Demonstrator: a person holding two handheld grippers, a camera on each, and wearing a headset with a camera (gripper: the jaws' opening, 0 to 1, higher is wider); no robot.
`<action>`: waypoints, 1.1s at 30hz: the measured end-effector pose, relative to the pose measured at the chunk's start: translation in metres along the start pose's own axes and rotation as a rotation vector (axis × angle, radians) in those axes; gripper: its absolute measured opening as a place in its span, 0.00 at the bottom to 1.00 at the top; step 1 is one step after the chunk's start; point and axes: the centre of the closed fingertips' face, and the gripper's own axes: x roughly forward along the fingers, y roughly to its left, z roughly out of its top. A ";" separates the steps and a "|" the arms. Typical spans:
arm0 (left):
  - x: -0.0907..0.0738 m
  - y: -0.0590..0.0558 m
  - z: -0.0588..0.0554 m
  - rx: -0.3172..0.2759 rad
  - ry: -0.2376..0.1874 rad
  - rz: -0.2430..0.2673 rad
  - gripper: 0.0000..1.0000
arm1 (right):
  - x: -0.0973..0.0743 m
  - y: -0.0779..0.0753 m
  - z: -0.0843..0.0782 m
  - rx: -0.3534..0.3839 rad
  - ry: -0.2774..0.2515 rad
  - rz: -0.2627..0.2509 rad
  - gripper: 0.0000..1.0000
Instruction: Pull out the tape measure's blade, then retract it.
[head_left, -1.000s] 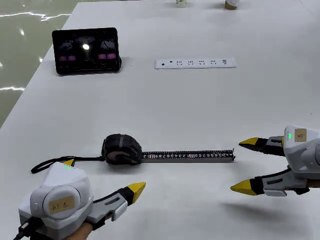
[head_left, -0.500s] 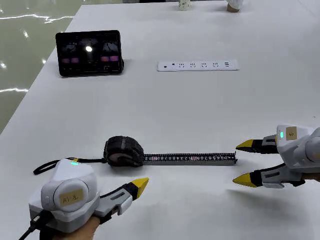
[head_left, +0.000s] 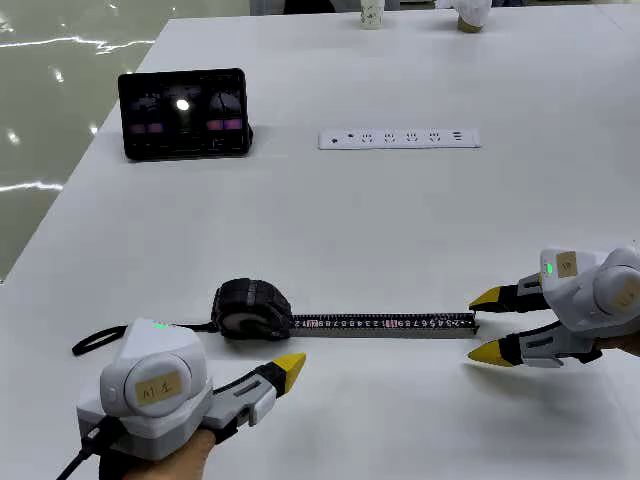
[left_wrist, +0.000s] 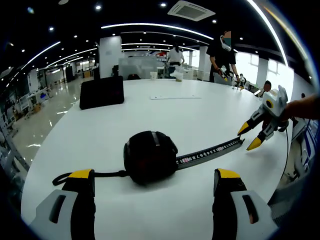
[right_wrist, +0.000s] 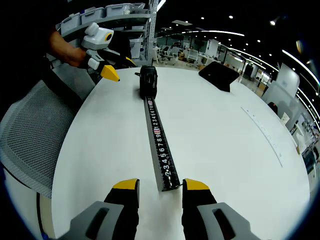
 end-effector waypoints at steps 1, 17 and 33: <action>0.001 0.000 0.000 -0.004 0.001 0.000 0.96 | 0.000 -0.001 0.000 0.001 -0.001 0.001 0.31; 0.023 -0.009 0.002 -0.049 0.016 -0.002 0.89 | 0.007 -0.011 -0.007 0.050 0.003 0.024 0.16; 0.050 -0.009 0.001 -0.131 0.051 0.047 0.81 | 0.008 -0.010 -0.009 0.090 -0.029 0.041 0.12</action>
